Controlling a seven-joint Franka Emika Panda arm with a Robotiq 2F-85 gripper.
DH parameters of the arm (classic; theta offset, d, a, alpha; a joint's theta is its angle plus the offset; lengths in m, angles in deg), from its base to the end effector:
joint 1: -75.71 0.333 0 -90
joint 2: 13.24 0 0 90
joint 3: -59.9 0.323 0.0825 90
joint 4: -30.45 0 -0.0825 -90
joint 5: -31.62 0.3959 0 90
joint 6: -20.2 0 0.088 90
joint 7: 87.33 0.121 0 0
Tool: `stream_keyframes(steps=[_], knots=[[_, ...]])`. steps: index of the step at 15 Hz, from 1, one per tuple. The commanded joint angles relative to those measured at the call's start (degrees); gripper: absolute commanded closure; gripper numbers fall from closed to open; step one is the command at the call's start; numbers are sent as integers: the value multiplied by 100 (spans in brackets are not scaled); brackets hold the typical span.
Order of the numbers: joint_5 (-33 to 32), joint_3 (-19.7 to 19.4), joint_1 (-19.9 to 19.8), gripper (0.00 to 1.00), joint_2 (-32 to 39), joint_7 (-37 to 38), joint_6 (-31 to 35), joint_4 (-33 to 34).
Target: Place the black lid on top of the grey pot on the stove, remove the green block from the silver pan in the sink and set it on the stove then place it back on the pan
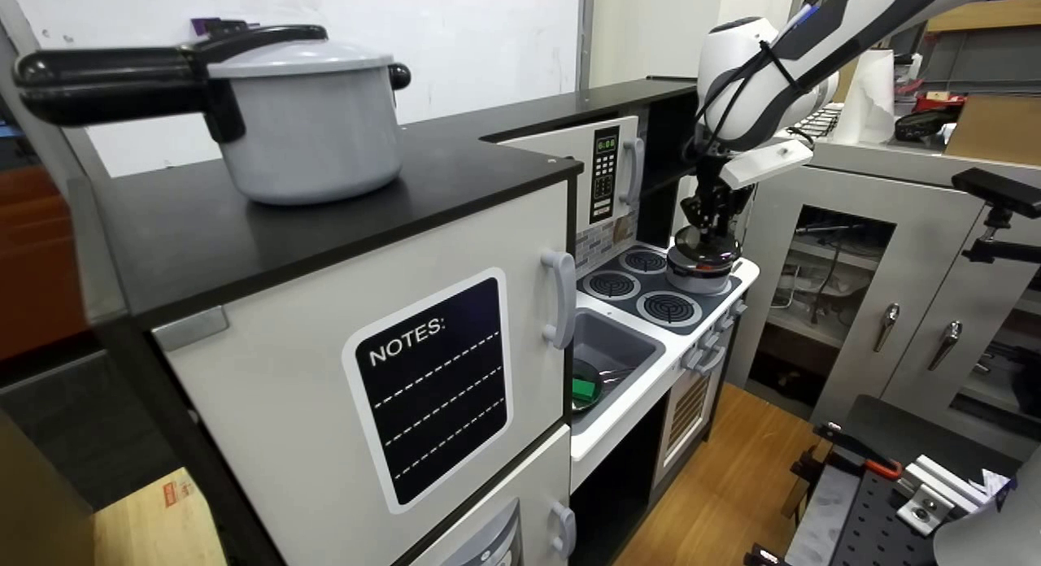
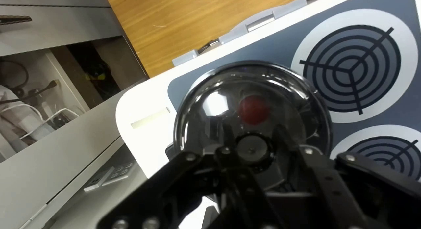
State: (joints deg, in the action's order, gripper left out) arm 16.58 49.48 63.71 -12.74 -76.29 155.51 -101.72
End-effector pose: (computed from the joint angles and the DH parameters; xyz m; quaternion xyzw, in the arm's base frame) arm 0.4843 -0.2061 0.3314 0.9753 -0.1982 0.0133 0.0967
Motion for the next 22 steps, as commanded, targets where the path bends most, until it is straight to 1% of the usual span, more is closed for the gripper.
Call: stream_keyframes(steps=[1, 9, 22], knots=[[124, -49, 18, 92, 214, -178, -82, 237], [170, -127, 12, 92, 597, -295, -103, 672], [353, -154, 6, 92, 717, -490, -113, 660]])
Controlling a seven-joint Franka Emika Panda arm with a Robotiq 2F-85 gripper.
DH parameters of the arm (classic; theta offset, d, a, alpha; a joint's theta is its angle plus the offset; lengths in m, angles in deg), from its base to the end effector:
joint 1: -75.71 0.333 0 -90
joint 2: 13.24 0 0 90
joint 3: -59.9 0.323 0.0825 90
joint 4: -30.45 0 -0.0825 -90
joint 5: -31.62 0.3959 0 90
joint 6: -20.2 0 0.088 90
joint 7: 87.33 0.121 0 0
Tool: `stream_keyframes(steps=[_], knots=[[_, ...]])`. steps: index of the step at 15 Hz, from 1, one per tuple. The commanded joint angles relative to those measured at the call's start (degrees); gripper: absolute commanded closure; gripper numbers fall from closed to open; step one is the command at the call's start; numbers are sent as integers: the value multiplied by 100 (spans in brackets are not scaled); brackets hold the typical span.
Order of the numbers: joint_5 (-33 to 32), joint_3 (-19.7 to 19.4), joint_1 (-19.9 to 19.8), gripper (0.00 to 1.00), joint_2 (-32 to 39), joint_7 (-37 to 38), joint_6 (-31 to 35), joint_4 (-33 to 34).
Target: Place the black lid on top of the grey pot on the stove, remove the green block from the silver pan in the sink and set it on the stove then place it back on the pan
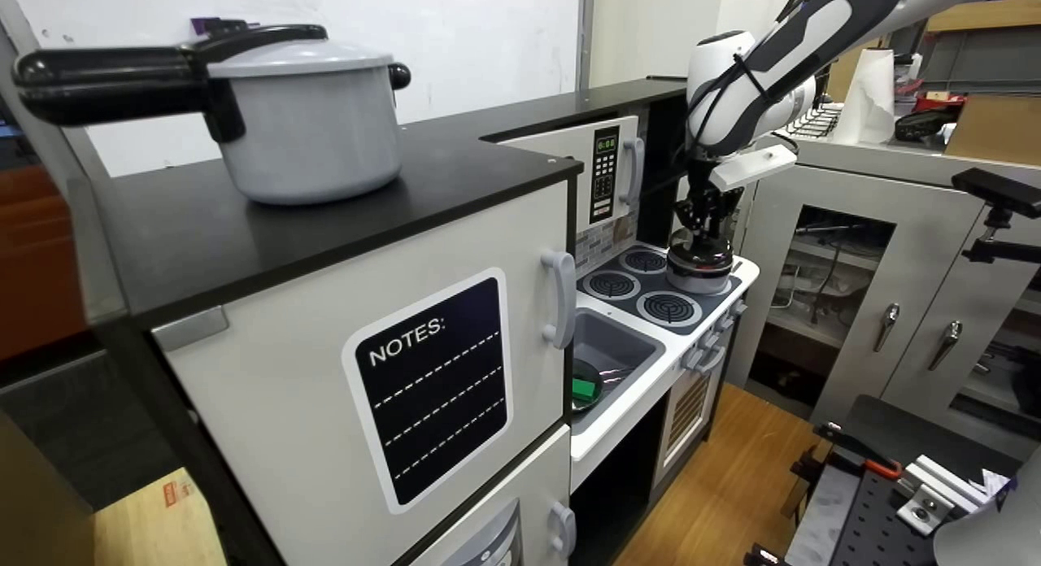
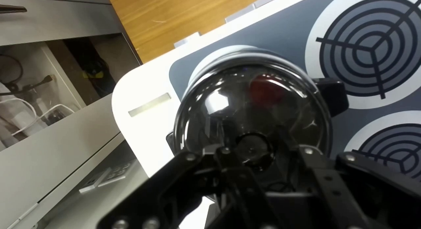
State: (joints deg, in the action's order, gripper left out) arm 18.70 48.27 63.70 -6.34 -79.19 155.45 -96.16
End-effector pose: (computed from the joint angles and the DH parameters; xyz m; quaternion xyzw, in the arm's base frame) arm 0.5081 -0.2276 0.3146 0.9763 -0.1953 0.0028 0.0938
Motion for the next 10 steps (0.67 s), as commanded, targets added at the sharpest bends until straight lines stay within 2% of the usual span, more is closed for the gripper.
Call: stream_keyframes(steps=[1, 10], knots=[[147, -31, 7, 92, 82, -211, -110, 95], [193, -22, 11, 92, 183, -296, -128, 100]])
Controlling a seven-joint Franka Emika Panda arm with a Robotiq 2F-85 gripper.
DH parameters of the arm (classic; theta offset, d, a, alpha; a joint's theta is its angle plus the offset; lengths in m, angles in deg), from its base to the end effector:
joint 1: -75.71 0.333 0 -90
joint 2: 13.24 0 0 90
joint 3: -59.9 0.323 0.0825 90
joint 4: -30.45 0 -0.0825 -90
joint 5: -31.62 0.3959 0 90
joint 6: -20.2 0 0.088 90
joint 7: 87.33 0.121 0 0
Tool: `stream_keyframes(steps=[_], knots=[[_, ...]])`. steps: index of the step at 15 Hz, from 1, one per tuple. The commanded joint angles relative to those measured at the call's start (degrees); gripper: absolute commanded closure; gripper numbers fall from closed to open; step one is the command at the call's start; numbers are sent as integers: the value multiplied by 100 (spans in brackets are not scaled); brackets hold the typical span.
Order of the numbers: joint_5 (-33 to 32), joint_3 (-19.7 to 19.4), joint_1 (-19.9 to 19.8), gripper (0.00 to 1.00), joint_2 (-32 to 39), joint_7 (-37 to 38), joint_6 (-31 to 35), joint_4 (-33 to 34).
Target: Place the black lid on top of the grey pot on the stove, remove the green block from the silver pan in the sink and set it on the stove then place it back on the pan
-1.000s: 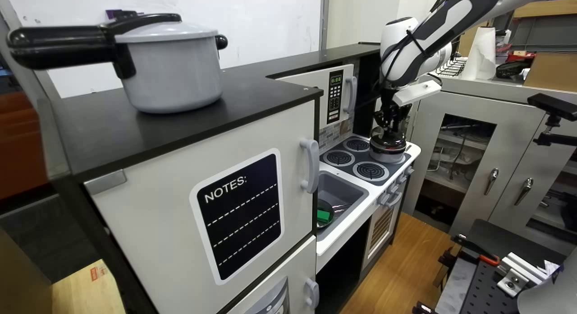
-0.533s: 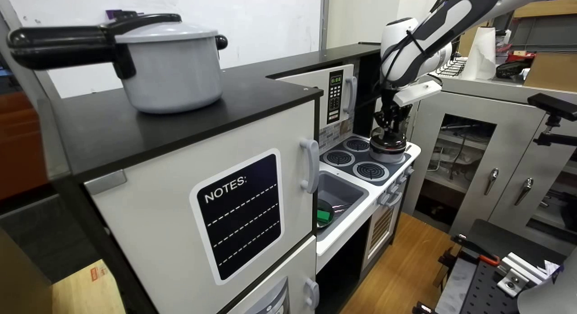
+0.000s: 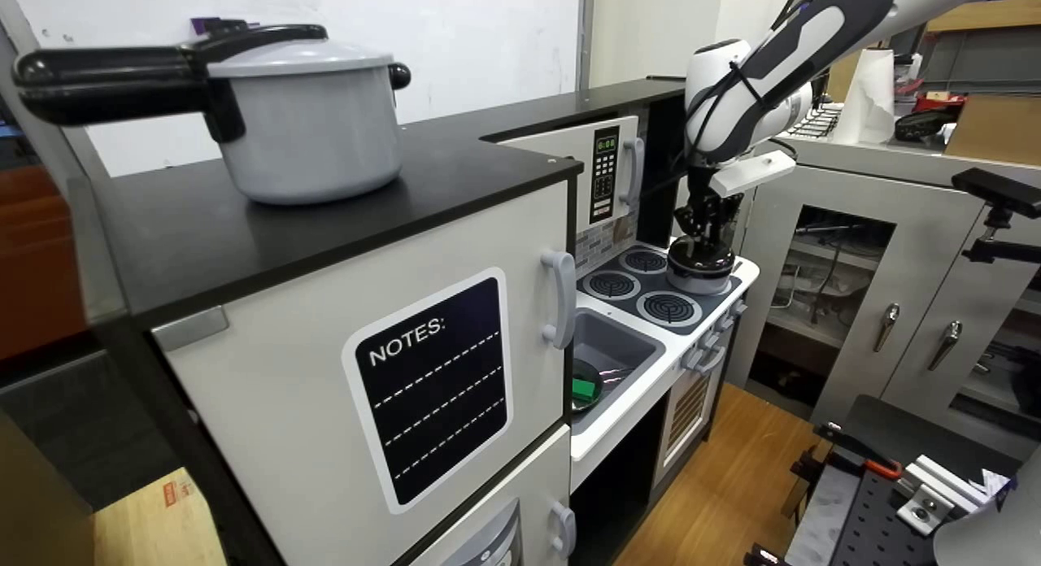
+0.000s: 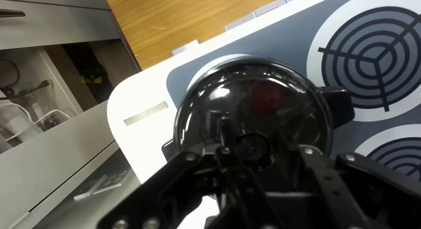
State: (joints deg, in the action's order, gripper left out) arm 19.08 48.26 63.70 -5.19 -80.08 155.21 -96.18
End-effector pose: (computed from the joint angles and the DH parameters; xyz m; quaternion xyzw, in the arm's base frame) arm 0.5070 -0.2273 0.3032 0.9776 -0.1894 -0.0098 0.0911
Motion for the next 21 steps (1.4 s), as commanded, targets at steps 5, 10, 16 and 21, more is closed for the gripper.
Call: stream_keyframes(steps=[5, 10, 16, 21], knots=[[156, -29, 12, 29, 45, -180, -130, 104], [143, -33, 18, 0, -132, -159, -109, -24], [33, -29, 34, 0, -325, -27, -38, -177], [25, 0, 61, 0, -467, -43, -4, -373]])
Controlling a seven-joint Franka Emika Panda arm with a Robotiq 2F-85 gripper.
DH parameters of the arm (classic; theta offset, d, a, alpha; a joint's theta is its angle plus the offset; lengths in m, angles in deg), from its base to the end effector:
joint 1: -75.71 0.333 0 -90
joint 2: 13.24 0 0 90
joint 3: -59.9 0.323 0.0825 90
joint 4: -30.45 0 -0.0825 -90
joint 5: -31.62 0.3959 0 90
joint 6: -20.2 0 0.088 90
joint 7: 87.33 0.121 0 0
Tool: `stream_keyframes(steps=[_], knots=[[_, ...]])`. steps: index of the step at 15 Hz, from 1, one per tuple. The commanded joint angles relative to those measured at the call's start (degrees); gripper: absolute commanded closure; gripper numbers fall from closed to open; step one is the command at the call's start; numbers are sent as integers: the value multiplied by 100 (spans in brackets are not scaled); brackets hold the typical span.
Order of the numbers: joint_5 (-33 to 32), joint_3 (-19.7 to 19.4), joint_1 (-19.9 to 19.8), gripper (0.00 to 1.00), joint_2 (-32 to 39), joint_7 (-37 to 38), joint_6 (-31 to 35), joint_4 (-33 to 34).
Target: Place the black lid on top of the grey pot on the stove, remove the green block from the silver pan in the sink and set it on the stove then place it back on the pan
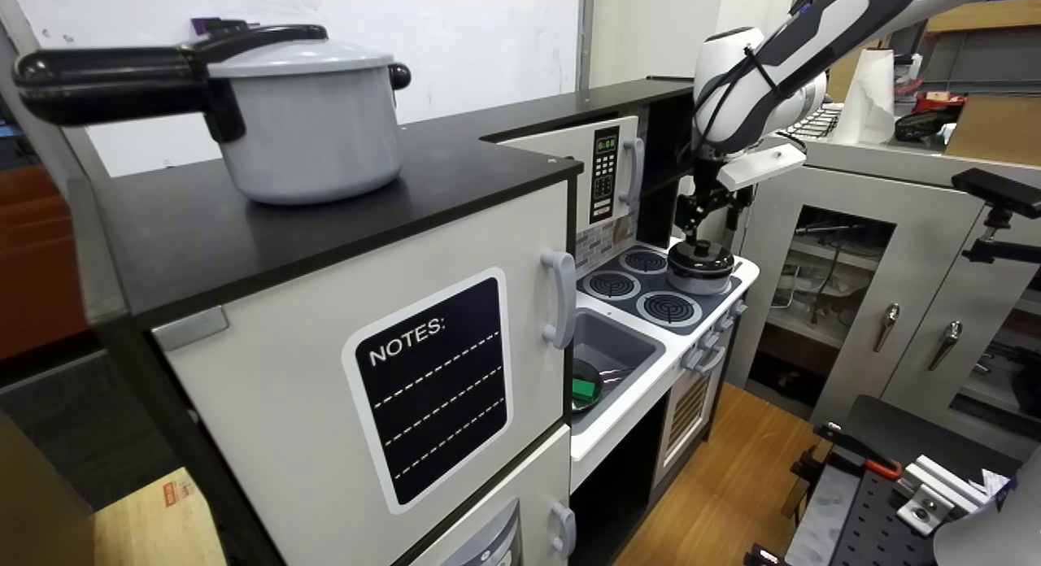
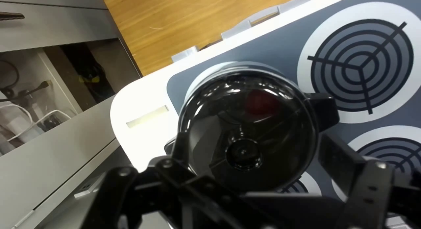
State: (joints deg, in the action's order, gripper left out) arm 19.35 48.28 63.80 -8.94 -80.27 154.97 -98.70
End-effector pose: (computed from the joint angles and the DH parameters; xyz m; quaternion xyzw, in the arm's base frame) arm 0.4948 -0.2209 0.3189 0.9781 -0.1900 -0.0005 0.0851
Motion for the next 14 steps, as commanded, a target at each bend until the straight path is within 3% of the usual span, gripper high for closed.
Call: stream_keyframes(steps=[1, 14], knots=[[-14, 29, 79, 0, -162, -46, 49, -235], [-291, 536, 539, 0, -1134, -139, 113, -1455]])
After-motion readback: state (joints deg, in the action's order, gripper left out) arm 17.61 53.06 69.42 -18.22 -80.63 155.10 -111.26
